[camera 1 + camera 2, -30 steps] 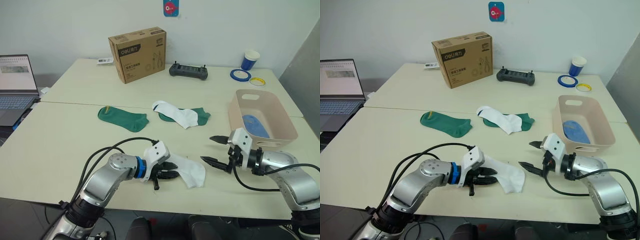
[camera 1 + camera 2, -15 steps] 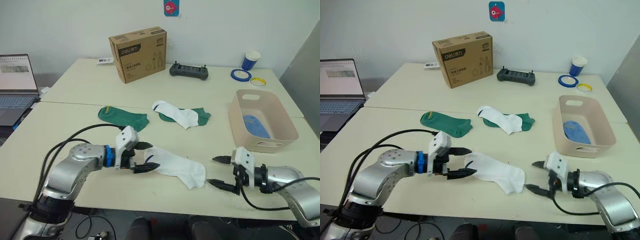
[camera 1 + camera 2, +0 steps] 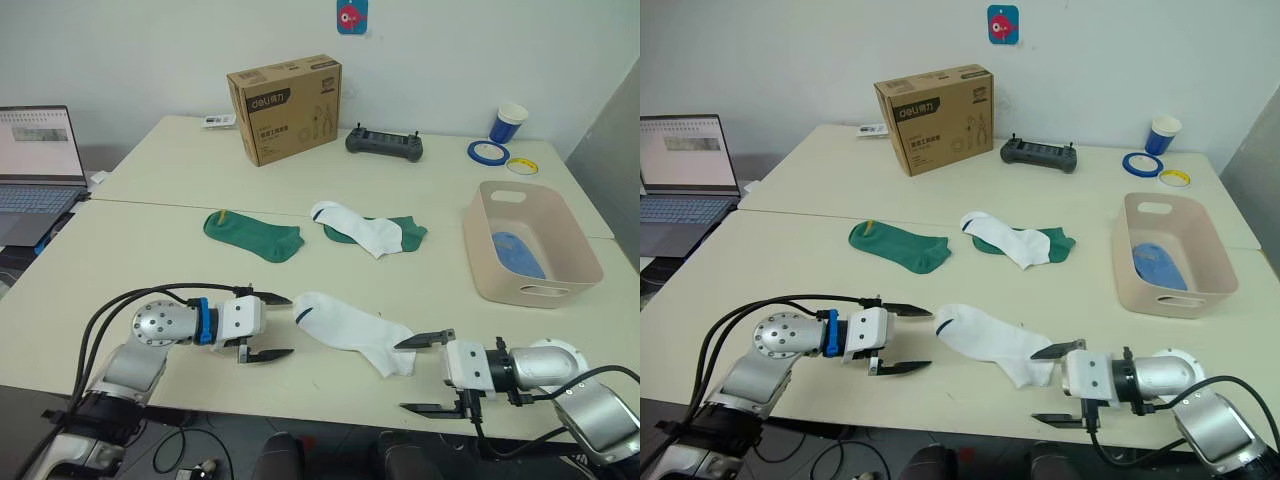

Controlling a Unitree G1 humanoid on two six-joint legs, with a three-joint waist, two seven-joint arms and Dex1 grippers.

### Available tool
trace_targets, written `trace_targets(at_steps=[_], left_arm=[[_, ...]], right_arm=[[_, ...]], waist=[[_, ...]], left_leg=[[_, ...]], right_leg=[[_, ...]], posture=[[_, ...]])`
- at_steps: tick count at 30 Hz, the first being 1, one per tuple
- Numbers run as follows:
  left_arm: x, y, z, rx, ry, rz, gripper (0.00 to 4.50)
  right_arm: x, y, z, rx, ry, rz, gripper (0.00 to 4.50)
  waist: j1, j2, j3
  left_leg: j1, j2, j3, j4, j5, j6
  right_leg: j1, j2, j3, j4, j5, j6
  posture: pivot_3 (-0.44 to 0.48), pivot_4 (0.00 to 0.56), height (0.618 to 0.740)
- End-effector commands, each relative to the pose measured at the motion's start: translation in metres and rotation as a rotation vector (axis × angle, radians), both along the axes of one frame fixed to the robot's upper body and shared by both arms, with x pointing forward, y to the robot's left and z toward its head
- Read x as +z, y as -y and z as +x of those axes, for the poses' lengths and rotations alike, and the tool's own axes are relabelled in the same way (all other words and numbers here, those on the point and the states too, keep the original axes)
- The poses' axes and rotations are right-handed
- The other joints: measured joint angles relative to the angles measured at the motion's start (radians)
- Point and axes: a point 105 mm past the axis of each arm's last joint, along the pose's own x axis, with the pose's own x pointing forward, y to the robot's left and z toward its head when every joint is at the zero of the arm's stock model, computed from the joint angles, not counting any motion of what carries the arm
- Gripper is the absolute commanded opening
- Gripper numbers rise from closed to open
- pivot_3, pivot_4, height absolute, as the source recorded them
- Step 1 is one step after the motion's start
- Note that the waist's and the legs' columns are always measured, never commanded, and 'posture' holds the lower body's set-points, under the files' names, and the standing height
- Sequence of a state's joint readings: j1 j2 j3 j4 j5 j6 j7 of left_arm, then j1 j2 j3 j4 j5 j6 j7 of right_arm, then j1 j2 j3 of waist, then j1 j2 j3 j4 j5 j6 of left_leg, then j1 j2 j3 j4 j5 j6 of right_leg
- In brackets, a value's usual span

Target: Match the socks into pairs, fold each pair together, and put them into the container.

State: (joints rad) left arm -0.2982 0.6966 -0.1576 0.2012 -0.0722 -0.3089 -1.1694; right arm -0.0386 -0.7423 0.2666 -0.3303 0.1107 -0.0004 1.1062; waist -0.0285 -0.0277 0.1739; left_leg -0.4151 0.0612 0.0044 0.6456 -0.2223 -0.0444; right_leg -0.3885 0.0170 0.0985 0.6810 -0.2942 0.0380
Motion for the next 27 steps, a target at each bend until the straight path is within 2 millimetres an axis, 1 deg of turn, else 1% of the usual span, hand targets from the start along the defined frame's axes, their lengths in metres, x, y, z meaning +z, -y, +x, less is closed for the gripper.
trace_targets(at_steps=[1,2,4,5,7,9,11,12,13,18,20,22,25,27], left_arm=[[-0.005,0.004,0.002,-0.028,0.022,0.024,3.6],[-0.005,0.004,0.002,-0.03,0.021,0.023,3.24],[-0.006,0.009,0.004,-0.043,0.03,0.017,2.7],[-0.006,0.011,0.005,-0.048,0.035,0.018,2.34],[-0.006,0.015,0.008,-0.052,0.044,0.007,1.75],[-0.005,0.017,0.01,-0.052,0.047,0.002,1.06],[-0.005,0.018,0.011,-0.055,0.048,0.002,0.51],[-0.006,0.018,0.011,-0.058,0.046,0.001,0.14],[-0.006,0.018,0.011,-0.06,0.045,0.0,0.0],[-0.002,0.015,0.01,-0.055,0.026,-0.017,0.0],[0.001,0.011,0.008,-0.047,0.008,-0.029,0.0],[0.006,0.006,-0.001,-0.04,-0.046,-0.047,0.0],[0.016,0.003,-0.018,-0.042,-0.139,-0.073,0.0],[0.023,0.002,-0.035,-0.052,-0.224,-0.078,0.0]], right_arm=[[0.002,-0.009,0.005,0.008,0.056,0.021,4.5],[0.002,-0.01,0.006,0.008,0.062,0.021,4.5],[0.006,-0.014,0.011,-0.014,0.067,0.059,4.5],[0.008,-0.016,0.013,-0.03,0.066,0.081,4.31],[0.012,-0.015,0.017,-0.052,0.056,0.112,3.9],[0.013,-0.011,0.016,-0.052,0.054,0.104,3.17],[0.013,-0.008,0.016,-0.046,0.065,0.093,2.56],[0.017,-0.008,0.016,-0.049,0.065,0.108,2.13],[0.02,-0.009,0.016,-0.052,0.064,0.123,1.86],[0.025,-0.007,0.017,-0.066,0.056,0.141,0.02],[0.027,-0.005,0.016,-0.069,0.051,0.144,0.02],[0.032,-0.003,0.015,-0.074,0.042,0.152,0.02],[0.041,-0.002,0.01,-0.076,0.004,0.18,0.02],[0.05,-0.004,0.005,-0.061,-0.037,0.205,0.02]], waist=[[0.0,0.0,0.0],[0.0,0.0,0.0],[0.001,0.0,0.0],[0.001,0.0,0.0],[0.001,0.0,0.0],[0.001,0.0,0.0],[0.001,0.0,0.0],[0.0,0.0,0.0],[0.0,0.0,0.0],[0.0,0.0,0.0],[0.0,0.0,0.0],[-0.001,0.0,0.0],[-0.004,0.0,0.0],[-0.005,0.001,0.0]], left_leg=[[0.0,0.0,0.0,0.0,0.0,0.0],[0.0,0.0,0.0,0.0,0.0,0.0],[0.0,0.0,-0.001,0.0,0.0,0.0],[0.0,0.0,-0.001,0.0,0.0,0.0],[0.0,0.0,-0.001,0.0,0.0,0.0],[0.0,0.0,-0.001,0.0,0.0,0.0],[0.0,0.0,-0.001,0.0,0.0,0.0],[0.0,0.0,0.0,0.0,0.0,0.0],[0.0,0.0,0.0,0.0,0.0,0.0],[0.0,0.001,-0.002,0.0,0.0,0.0],[0.0,0.001,-0.002,0.0,0.0,0.0],[0.0,0.001,-0.001,0.0,0.0,0.0],[0.0,0.002,-0.002,-0.001,0.0,0.0],[0.0,0.003,-0.002,-0.002,0.0,0.0]], right_leg=[[0.0,0.0,0.0,0.0,0.001,0.002],[0.0,0.0,0.0,0.0,0.002,0.003],[0.0,0.001,-0.001,0.0,0.002,0.004],[0.0,0.001,-0.001,0.0,0.002,0.004],[0.0,0.001,-0.001,0.001,0.003,0.005],[0.0,0.001,0.0,0.001,0.003,0.006],[0.0,0.001,0.0,0.001,0.003,0.006],[0.0,0.001,0.0,0.0,0.003,0.006],[0.0,0.001,0.0,0.0,0.003,0.006],[0.0,0.003,-0.001,0.001,0.003,0.006],[0.0,0.003,0.0,0.001,0.003,0.006],[0.0,0.003,0.0,0.001,0.003,0.006],[0.0,0.003,0.0,0.001,0.002,0.004],[-0.001,0.003,-0.001,0.001,0.002,0.003]], posture=[[0.0,0.15,0.74],[0.0,0.15,0.74],[0.0,0.15,0.74],[0.0,0.15,0.74],[0.0,0.15,0.74],[0.0,0.15,0.74],[0.0,0.15,0.74],[0.0,0.15,0.74],[0.0,0.15,0.74],[0.0,0.15,0.74],[0.0,0.15,0.74],[0.0,0.15,0.74],[0.0,0.15,0.74],[0.0,0.15,0.74]])
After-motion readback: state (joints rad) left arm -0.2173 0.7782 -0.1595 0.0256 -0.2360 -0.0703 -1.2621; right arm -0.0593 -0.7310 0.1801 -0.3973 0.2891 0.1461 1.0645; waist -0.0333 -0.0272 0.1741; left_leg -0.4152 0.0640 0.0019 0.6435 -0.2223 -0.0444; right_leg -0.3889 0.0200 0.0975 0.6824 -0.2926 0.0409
